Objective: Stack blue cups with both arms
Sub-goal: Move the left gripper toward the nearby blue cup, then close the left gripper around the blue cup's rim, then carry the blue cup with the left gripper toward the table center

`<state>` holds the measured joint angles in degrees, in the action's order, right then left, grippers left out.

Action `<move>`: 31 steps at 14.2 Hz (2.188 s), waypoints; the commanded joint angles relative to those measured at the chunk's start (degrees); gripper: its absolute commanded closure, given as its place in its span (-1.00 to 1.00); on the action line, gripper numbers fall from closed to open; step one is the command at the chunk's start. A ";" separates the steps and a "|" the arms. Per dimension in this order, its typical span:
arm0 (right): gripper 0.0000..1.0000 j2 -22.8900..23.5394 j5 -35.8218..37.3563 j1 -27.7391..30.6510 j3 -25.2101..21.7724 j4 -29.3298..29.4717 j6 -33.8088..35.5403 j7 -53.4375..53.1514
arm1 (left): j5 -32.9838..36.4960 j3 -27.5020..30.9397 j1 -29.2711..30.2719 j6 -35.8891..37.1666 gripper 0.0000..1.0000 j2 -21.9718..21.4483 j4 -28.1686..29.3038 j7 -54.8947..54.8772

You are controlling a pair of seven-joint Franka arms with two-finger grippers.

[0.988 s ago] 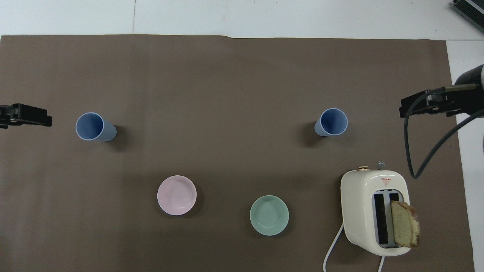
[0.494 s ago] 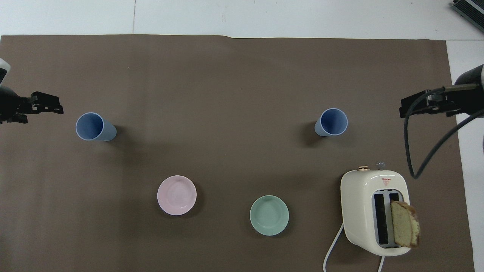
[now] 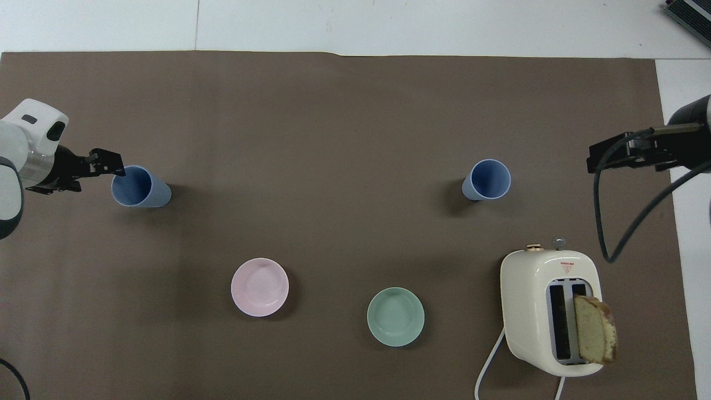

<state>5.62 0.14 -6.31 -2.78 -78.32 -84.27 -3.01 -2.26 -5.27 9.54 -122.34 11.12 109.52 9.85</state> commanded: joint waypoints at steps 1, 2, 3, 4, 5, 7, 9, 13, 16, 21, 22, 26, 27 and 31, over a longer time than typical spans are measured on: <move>-1.00 -0.97 -1.37 0.86 0.23 -1.05 -0.63 1.08 | -1.77 -0.35 0.13 -2.54 -1.00 -1.01 3.33 0.61; -1.00 -0.97 -1.37 0.86 0.23 -1.05 -0.63 1.08 | -3.26 -0.26 -0.31 -3.33 -1.00 -1.01 3.85 0.61; -1.00 -0.97 -1.37 0.86 0.23 -0.96 -0.63 1.08 | -3.45 -0.35 -0.40 -3.34 -1.00 -1.19 4.29 0.61; -1.00 -0.97 -1.37 0.86 0.23 -1.05 -0.63 1.08 | -3.46 -0.35 -0.48 -3.17 -1.00 -1.19 4.30 0.61; -1.00 -0.97 -1.37 0.86 0.23 -1.05 -0.72 1.08 | -3.46 -0.35 -0.40 -2.99 -1.00 -1.19 4.30 0.61; -1.00 -0.97 -1.37 0.86 0.23 -1.05 -0.63 1.08 | -3.46 -0.35 -0.40 -2.81 -1.00 -1.27 4.30 0.61; -1.00 -0.97 -1.37 0.86 0.23 -1.05 -0.63 1.08 | -3.46 -0.26 -0.40 -2.64 -1.00 -1.45 4.82 0.35; -1.00 -0.97 -1.37 0.86 0.23 -1.05 -0.72 1.08 | -3.46 -0.35 -0.40 -2.46 1.00 -1.28 4.39 0.43; -1.00 -0.97 -1.37 0.86 0.23 -1.05 -0.63 1.08 | -6.52 -0.44 -0.14 -2.20 1.00 -0.84 2.90 0.17; -1.00 -0.97 -1.37 0.86 0.23 -1.05 -0.63 1.08 | -6.88 -0.88 -0.49 7.80 1.00 -0.57 -6.85 0.96; -1.00 -0.97 -1.37 0.86 0.23 -1.05 -0.63 1.08 | -6.88 -1.31 -0.57 9.39 1.00 -1.53 -7.73 1.48; -1.00 -0.97 -1.37 0.86 0.23 -1.05 -0.63 1.08 | -6.19 -3.95 -5.82 9.23 1.00 -3.47 -8.62 14.01; -1.00 -0.97 -1.37 0.86 0.23 -1.05 -0.63 1.08 | -5.40 -3.87 -8.98 8.88 1.00 -3.47 -8.62 18.84; -1.00 -0.97 -1.37 0.86 0.23 -1.05 -0.63 1.08 | -3.10 -4.04 -18.57 5.98 1.00 -3.91 -7.57 33.64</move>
<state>5.62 0.14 -6.31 -2.78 -78.32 -84.27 -3.01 -6.56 -10.22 -5.87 -115.04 7.75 101.19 38.98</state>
